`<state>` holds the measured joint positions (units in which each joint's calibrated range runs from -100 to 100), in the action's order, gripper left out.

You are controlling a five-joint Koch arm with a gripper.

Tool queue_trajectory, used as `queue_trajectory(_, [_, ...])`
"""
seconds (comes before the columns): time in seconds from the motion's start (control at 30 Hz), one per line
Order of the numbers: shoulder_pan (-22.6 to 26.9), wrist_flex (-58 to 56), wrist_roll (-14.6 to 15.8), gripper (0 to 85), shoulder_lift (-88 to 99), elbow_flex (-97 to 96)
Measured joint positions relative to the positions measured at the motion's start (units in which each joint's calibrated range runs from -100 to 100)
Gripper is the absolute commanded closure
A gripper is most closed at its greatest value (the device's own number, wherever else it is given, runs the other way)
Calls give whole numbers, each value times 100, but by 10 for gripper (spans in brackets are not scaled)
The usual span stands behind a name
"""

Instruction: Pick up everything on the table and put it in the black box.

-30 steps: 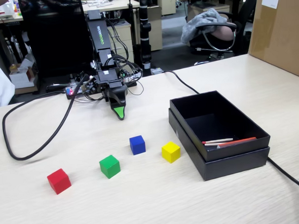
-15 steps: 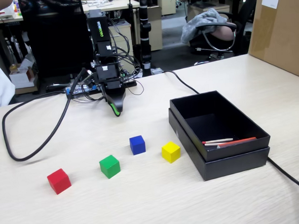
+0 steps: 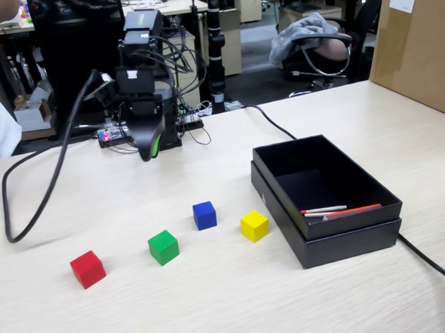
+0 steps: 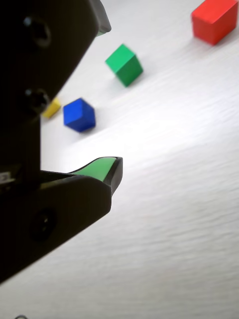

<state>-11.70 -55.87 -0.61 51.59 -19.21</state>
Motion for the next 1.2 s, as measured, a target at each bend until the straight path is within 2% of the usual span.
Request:
queue_trajectory(0.27, [-518, 0, -200, 379, -3016, 2382])
queue_trajectory(0.37, [-625, 8, -298, 406, -4298, 3432])
queue_trajectory(0.6, [-645, -15, -757, 407, -6861, 5349])
queue_trajectory(0.87, [-547, -15, -840, 411, -8168, 6207])
queue_trajectory(1.03, [-513, -8, -879, 448, -8388, 6353])
queue_trajectory(1.2, [-508, -15, -899, 595, -8544, 6490])
